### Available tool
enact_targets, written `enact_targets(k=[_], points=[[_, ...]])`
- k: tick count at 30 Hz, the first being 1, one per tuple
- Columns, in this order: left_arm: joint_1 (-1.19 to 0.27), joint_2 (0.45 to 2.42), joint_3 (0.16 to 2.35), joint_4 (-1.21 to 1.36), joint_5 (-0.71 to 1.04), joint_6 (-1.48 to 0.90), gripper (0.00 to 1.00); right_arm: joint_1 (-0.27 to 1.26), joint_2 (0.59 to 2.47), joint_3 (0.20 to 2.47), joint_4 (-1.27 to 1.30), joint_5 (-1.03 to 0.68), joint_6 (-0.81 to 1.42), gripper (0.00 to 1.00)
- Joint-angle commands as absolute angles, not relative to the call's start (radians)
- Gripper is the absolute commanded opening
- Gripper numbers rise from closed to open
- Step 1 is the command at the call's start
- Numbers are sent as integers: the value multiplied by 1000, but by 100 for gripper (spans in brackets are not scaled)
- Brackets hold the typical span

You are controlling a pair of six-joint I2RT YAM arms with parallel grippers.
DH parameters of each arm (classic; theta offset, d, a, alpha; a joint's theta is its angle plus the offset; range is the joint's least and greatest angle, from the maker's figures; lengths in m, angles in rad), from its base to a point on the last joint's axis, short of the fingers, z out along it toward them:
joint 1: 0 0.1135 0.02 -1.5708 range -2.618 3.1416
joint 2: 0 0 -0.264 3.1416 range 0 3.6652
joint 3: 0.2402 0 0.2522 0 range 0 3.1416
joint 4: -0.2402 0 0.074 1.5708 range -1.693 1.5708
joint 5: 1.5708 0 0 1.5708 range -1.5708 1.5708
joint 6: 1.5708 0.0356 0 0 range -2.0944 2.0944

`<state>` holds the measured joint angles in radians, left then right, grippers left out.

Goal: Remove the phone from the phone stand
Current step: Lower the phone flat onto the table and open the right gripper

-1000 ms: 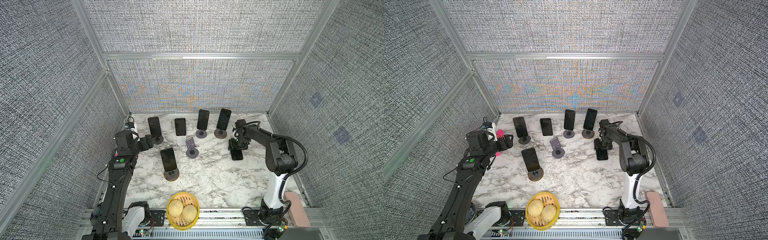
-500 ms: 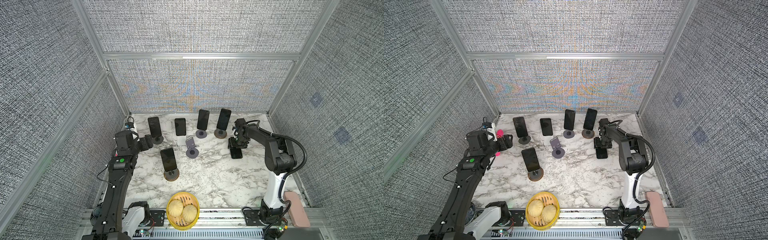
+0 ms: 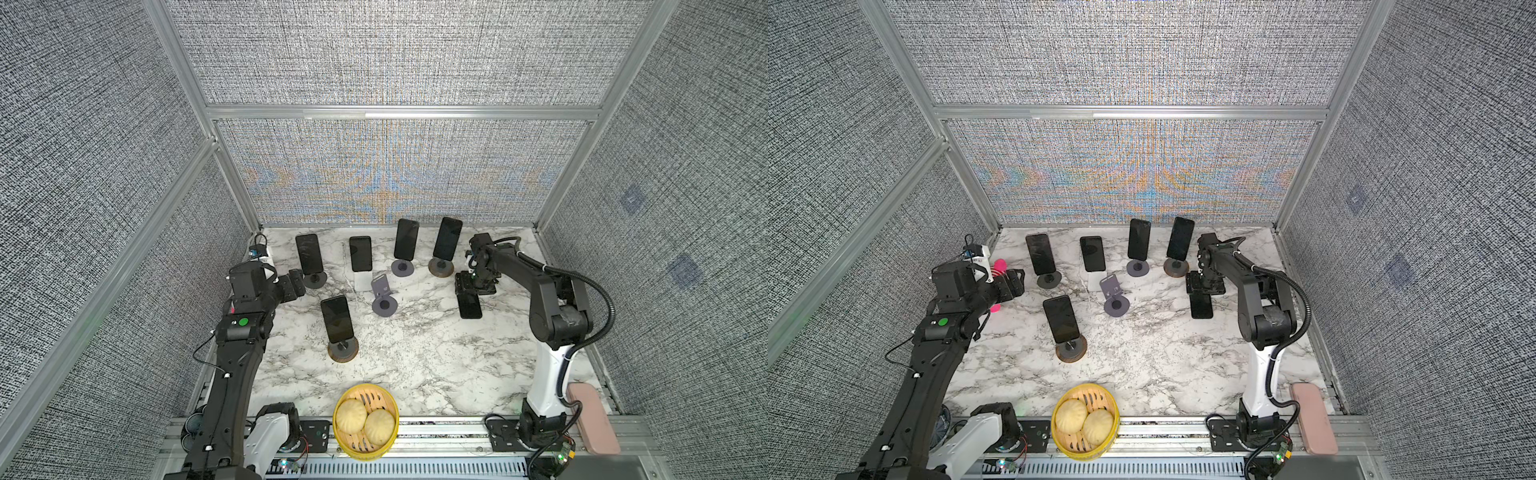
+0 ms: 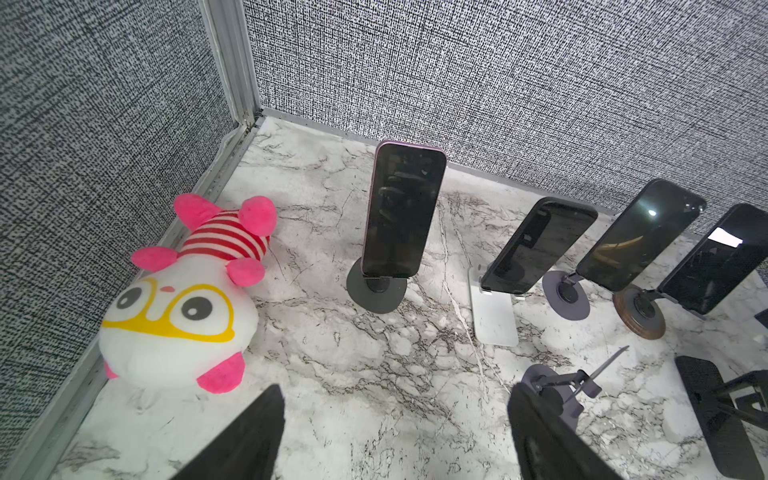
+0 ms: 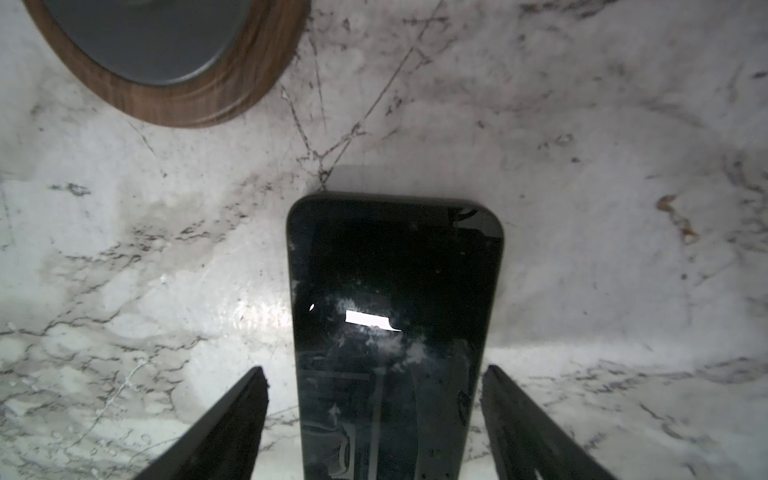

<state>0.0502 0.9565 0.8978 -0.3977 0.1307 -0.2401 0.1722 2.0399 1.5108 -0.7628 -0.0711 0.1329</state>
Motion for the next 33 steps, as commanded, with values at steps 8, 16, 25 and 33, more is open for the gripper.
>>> enact_targets(k=[8,16,25,33], points=[[52,943,902,-400,135,-232,86,173,2002,1510,-791,-59,159,85],[51,946,896,-379,183,-256,85,180,1928,1491,-801,-32,183,95],[51,951,891,-380,191,-258,85,179,1783,1398,-752,-100,172,99],[5,913,908,-474,198,-260,97,189,1646,1287,-734,-218,160,99]])
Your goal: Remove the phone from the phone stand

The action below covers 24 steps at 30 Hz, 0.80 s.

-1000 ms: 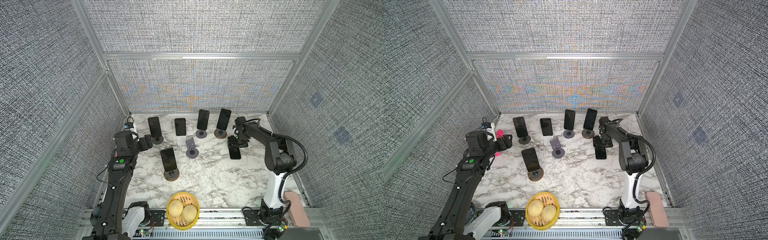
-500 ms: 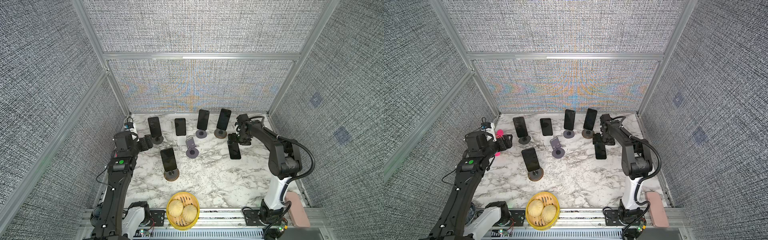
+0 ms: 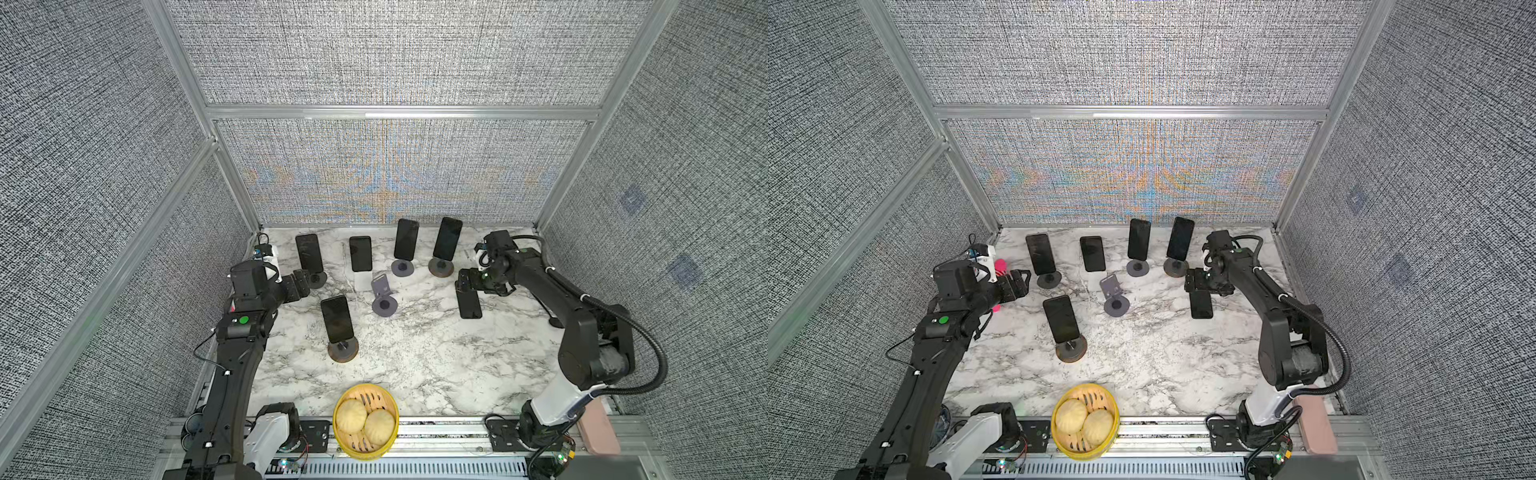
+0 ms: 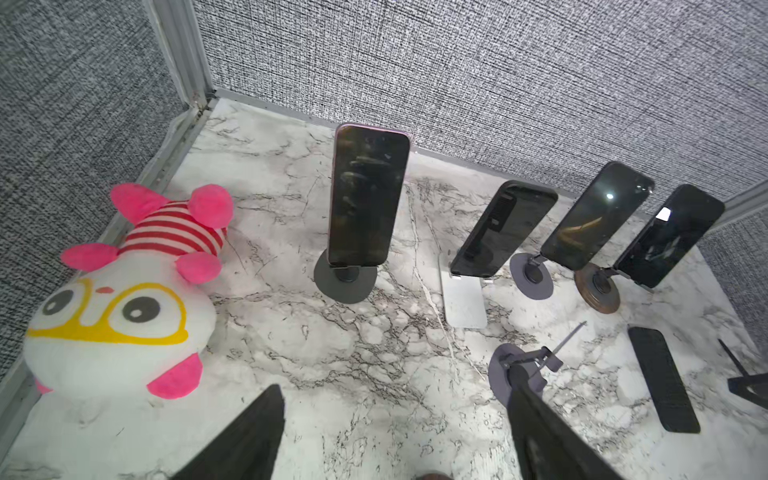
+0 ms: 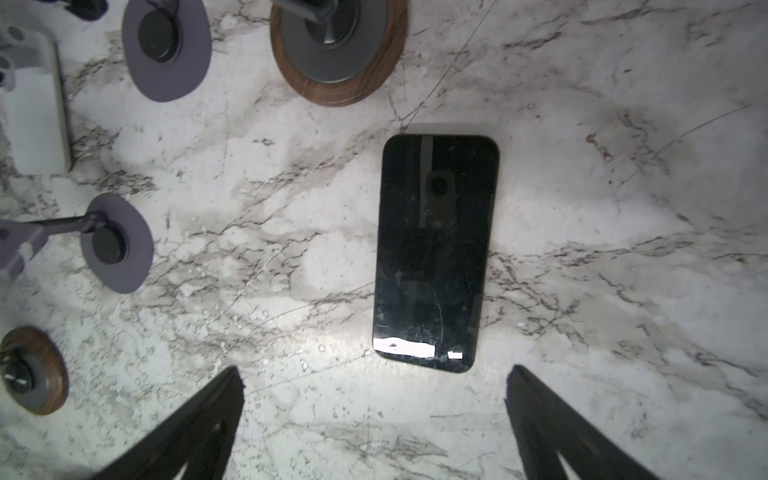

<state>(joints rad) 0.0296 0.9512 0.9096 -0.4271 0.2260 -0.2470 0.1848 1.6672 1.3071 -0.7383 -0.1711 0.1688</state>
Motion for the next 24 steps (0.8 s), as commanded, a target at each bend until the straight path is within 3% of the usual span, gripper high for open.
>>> enact_targets(k=[1,8,14,24], points=[[-34,871,897,-485,128,-262,99,192,1636,1272,-733,-218,165,99],[-372,663,894,-622,-311,-444,99,231,1591,1204,-685,-216,206,99],[-644,763,894,-584,-571,-552,99,258,1574,1167,-652,-201,239,99],[-690,986,920,-560,-546,-652,99,289,1504,1065,-580,-230,302,99]])
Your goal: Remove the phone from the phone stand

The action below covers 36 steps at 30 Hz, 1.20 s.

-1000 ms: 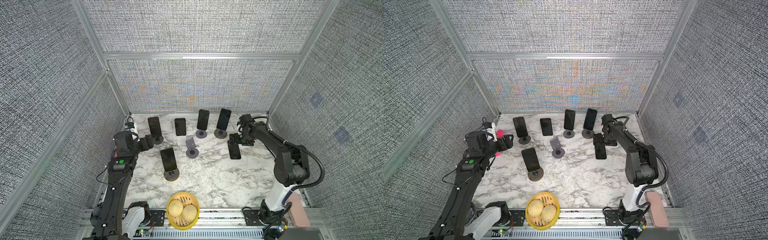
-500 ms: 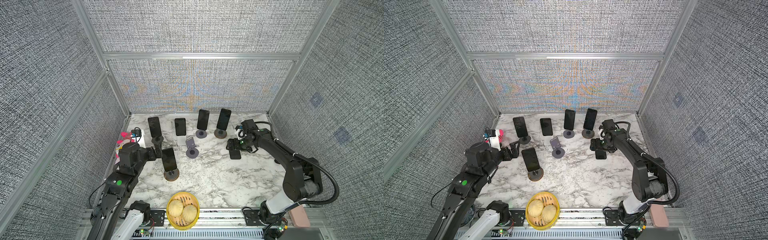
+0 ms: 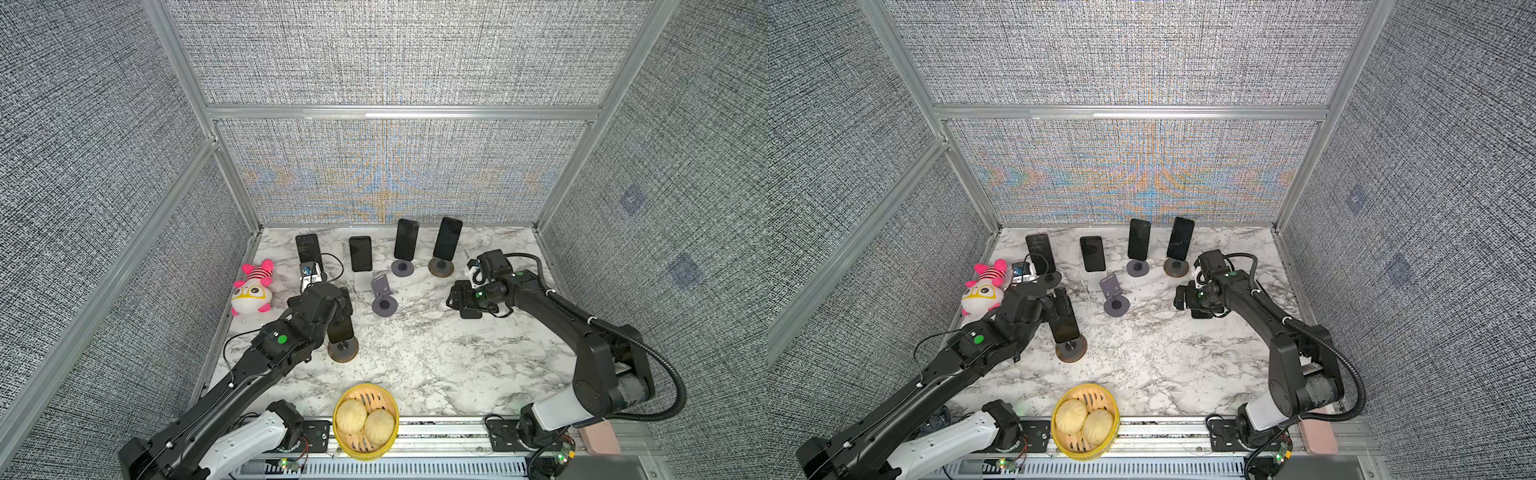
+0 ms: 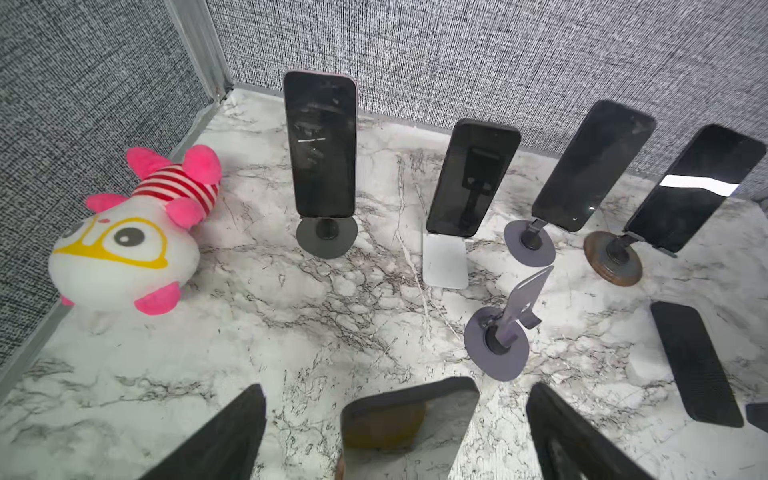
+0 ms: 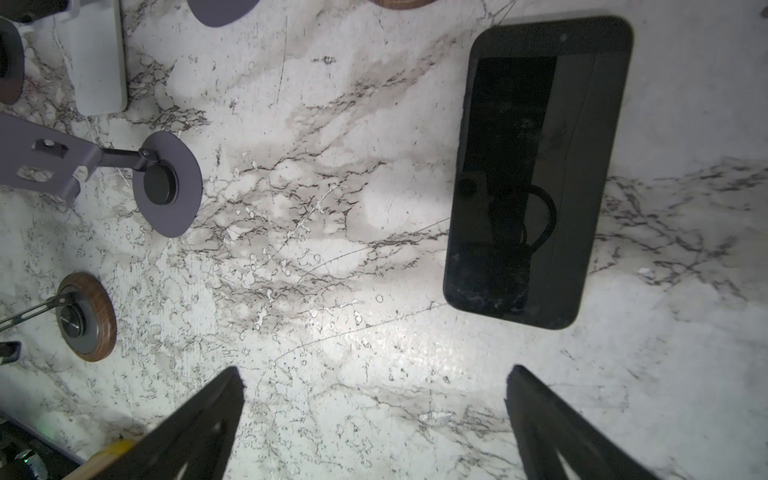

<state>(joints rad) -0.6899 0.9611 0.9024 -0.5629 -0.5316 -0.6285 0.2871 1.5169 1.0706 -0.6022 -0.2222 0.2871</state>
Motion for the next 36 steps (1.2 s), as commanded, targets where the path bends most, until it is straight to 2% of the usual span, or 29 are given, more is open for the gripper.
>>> enact_targets(k=[1,10,22,30,36], points=[[-690,998,925,-564,-541,-648,99,288,1500,1063,-581,-231,300,99],[-690,1110,917,-528,-505,-642,99,296,1476,1045,-571,-242,293,99],[-690,1159,847,-463,-512,-670,99,300,1455,1042,-581,-259,263,99],[-690,1135,841,-477,-531,-667,92,300,1444,1037,-582,-267,259,99],[-687,1134,848,-493,-529,-647,83,301,1441,1032,-568,-306,237,99]])
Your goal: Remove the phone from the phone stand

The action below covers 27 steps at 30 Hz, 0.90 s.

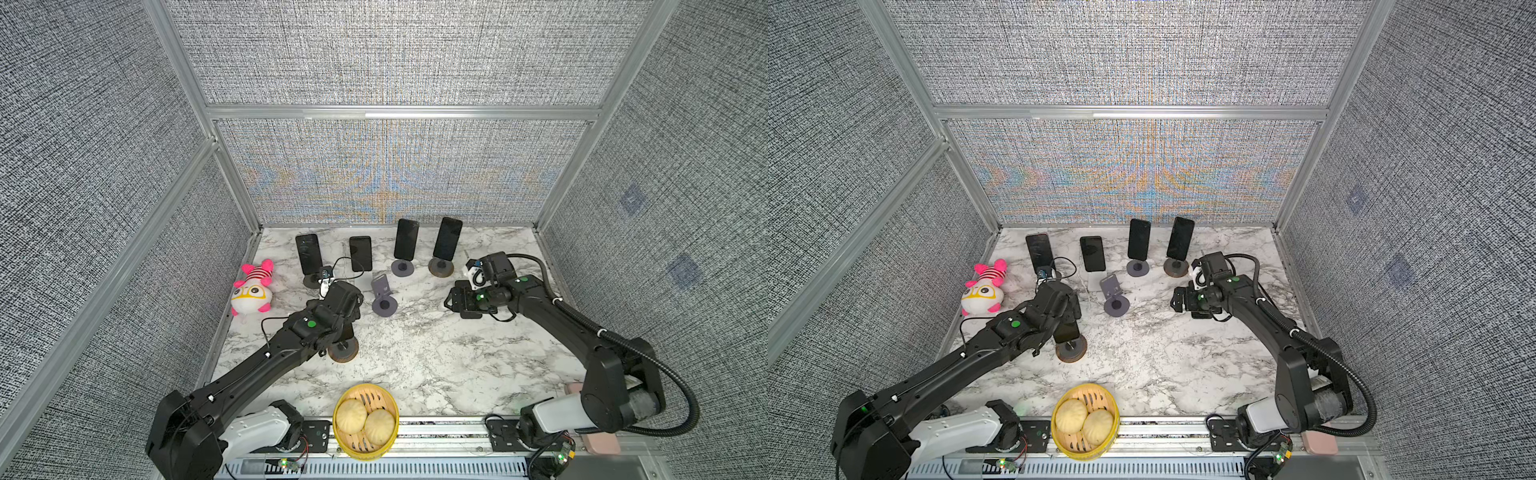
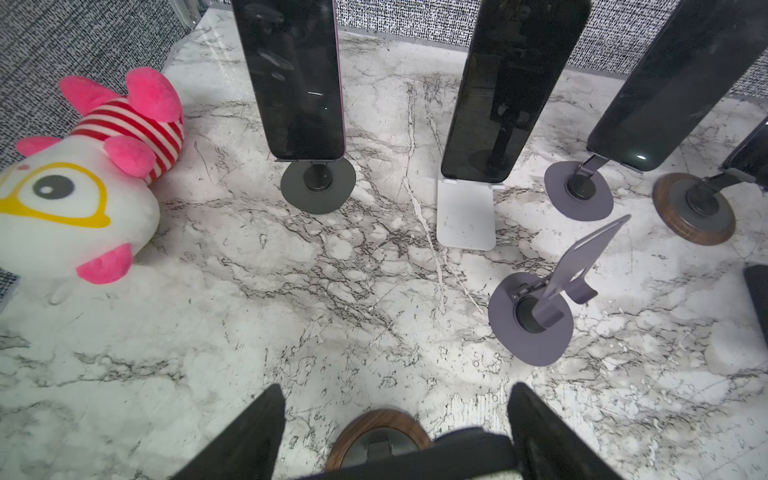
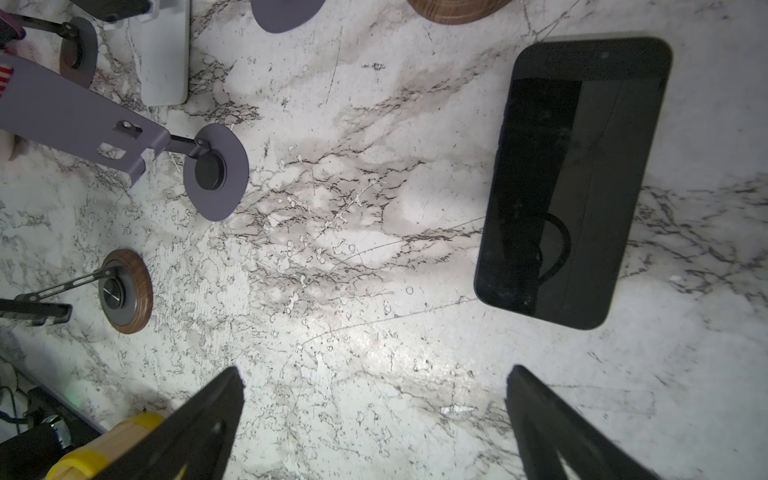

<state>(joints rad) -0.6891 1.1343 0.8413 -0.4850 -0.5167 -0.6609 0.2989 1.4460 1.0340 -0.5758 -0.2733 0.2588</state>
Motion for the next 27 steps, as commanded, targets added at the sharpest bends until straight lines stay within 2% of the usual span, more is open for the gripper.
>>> enact_targets(k=[1,12,19,27], points=[[-687,1135,848,-494,-529,-647,83,300,1441,1034,-566,-312,235,99],[-680,1120,843,-498,-535,-635,82,300,1421,1038,-577,-332,217,97],[-669,1132,842,-487,-525,-641,75,300,1433,1061,-597,-350,205,97],[-668,1136,844,-487,-528,-639,73,300,1440,1078,-603,-350,205,97]])
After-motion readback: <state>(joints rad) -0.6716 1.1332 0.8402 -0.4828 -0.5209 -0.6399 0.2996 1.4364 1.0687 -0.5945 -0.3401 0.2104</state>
